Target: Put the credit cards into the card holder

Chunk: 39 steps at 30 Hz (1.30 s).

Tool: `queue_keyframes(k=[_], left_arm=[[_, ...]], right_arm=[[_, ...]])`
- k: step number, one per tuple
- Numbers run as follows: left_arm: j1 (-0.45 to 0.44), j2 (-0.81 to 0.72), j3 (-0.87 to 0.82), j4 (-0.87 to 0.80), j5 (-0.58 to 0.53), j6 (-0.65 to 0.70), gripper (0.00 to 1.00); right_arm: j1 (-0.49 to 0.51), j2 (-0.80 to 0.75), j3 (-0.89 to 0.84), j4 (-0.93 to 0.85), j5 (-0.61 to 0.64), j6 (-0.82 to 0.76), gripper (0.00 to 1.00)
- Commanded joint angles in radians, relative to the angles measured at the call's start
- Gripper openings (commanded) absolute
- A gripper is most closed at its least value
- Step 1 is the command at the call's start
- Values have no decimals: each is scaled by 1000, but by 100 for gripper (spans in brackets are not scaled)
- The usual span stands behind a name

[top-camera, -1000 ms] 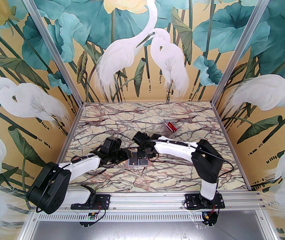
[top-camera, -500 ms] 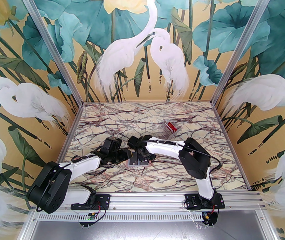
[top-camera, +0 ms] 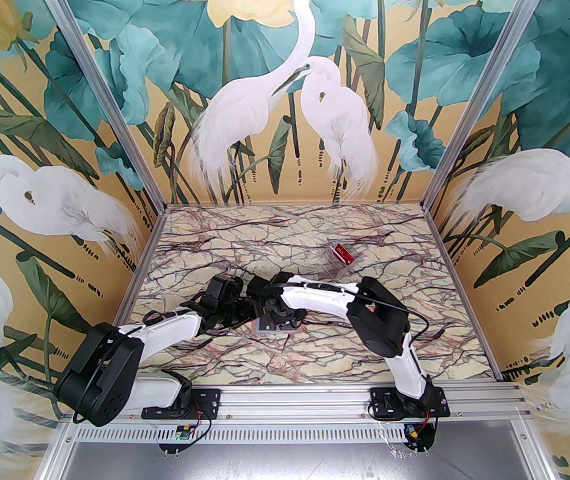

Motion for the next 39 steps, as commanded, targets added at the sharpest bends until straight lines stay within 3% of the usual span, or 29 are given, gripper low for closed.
queue_keyframes(k=[1, 7, 39], left_arm=[[-4, 11, -13, 8, 16, 2, 58], [-4, 11, -7, 1, 16, 5, 58], [-4, 24, -6, 8, 20, 8, 58]], right_arm=[[2, 21, 29, -60, 66, -4, 35], [4, 23, 42, -77, 82, -7, 32], [19, 59, 56, -51, -12, -82, 40]])
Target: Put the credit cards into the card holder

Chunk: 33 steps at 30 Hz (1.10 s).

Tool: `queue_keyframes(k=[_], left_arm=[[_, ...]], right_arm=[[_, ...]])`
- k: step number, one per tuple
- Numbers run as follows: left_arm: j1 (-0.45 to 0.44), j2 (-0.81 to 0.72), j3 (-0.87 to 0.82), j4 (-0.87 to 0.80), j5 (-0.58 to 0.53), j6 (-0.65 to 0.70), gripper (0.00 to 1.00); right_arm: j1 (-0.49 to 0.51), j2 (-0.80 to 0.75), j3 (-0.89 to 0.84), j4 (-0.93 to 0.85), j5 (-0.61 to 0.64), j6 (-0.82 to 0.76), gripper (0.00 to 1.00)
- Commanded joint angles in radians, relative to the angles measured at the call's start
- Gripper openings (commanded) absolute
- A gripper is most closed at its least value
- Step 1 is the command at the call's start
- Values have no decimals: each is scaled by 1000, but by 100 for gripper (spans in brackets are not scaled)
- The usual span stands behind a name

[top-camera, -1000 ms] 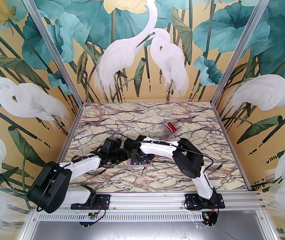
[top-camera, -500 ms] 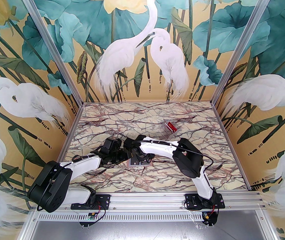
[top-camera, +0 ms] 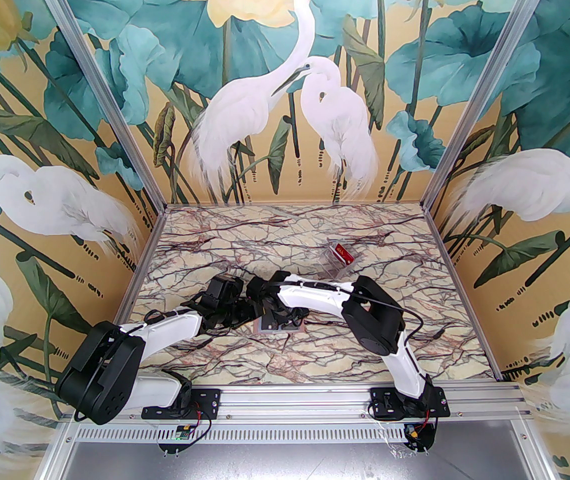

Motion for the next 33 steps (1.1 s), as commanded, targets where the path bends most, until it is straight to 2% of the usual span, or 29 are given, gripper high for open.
queue_keyframes(k=[1, 12, 20, 33], left_arm=[[-4, 14, -7, 7, 21, 7, 58], [-4, 16, -9, 18, 29, 1, 58], [-7, 38, -6, 61, 60, -18, 57], [-53, 83, 38, 151, 110, -52, 54]], right_arm=[[13, 33, 16, 14, -48, -28, 40], [5, 32, -8, 21, -20, 7, 29], [-40, -76, -109, 136, -65, 36, 0], [-176, -303, -396, 463, -298, 60, 0]])
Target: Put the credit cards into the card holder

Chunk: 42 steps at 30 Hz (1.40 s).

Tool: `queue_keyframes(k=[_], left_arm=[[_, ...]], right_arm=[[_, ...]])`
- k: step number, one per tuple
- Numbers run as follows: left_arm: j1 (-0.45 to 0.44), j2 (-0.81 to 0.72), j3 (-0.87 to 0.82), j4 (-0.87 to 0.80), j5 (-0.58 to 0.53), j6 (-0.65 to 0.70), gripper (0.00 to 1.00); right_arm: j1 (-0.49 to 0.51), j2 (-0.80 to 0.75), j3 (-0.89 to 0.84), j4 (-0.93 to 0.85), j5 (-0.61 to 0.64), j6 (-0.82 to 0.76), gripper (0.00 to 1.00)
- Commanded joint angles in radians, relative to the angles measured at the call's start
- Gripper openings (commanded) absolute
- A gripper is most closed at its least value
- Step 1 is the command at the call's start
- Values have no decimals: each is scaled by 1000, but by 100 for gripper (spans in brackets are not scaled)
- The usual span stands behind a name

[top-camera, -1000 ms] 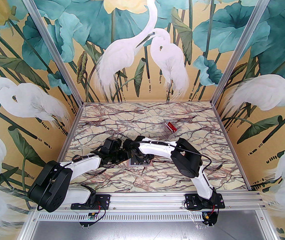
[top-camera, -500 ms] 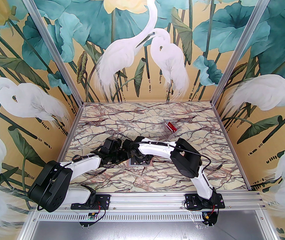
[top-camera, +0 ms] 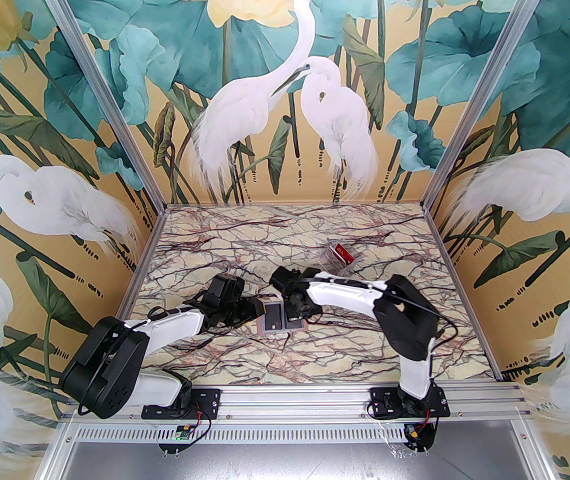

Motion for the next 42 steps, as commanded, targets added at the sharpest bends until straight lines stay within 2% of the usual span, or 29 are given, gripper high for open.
queue_keyframes(k=[1, 9, 16, 26, 34, 42], left_arm=[[-39, 43, 21, 131, 103, -25, 53], [-74, 81, 38, 186, 130, -38, 49], [-79, 58, 39, 192, 113, -38, 47], [-86, 47, 60, 345, 227, -107, 44], [-159, 106, 124, 335, 203, -105, 44], [-238, 214, 226, 336, 181, -109, 43]], right_arm=[[-35, -45, -60, 126, -92, 24, 0], [-76, -63, -135, 241, -190, 33, 0], [-94, -63, -163, 280, -223, 40, 0], [-138, -113, -239, 366, -294, 66, 0], [-197, -224, -295, 367, -318, 68, 0], [-297, -359, -363, 307, -309, 34, 0]])
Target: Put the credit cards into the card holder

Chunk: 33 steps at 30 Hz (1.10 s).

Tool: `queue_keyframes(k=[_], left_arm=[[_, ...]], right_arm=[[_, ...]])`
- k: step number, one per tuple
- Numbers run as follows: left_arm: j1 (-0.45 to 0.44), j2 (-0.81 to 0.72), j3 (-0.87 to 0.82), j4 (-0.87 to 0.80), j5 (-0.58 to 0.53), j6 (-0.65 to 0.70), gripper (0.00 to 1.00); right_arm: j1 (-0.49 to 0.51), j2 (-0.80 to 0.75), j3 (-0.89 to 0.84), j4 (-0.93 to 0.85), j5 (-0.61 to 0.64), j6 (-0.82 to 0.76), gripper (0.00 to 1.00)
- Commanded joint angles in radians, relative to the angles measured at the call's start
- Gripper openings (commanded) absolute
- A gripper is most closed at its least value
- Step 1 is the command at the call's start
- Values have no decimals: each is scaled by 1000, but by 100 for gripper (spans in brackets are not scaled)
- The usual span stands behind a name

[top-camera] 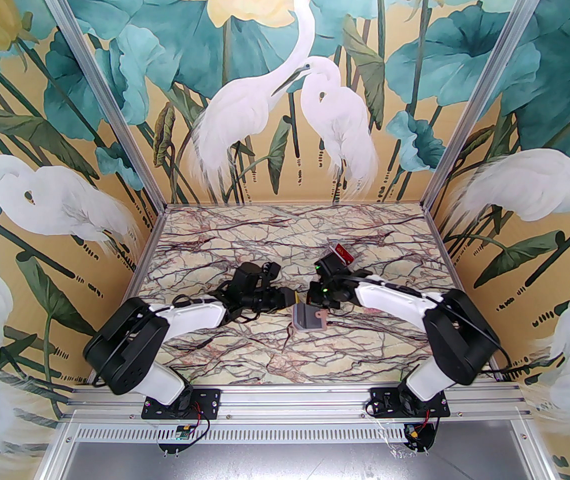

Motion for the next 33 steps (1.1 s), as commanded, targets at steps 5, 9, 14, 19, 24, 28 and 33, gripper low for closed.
queue_keyframes(k=[5, 9, 14, 19, 24, 28, 33], left_arm=[[-75, 114, 113, 15, -16, -12, 42], [-121, 175, 174, 17, -19, -21, 41], [-155, 227, 222, 19, -30, -27, 41], [-155, 227, 232, -4, -57, -19, 41], [-156, 207, 249, -88, -99, 26, 42], [-160, 213, 262, -110, -96, 46, 43], [-162, 248, 250, -47, -72, 10, 40]], right_arm=[[-98, -112, -57, -164, 144, -37, 0], [-139, -129, -91, -209, 170, -53, 20], [-154, -180, -137, -200, 148, -74, 36], [-154, -174, -140, -225, 132, -106, 39], [-153, -170, -151, -219, 122, -103, 40], [-150, -123, -166, -167, 36, -108, 41], [-151, -101, -160, -159, 18, -121, 42]])
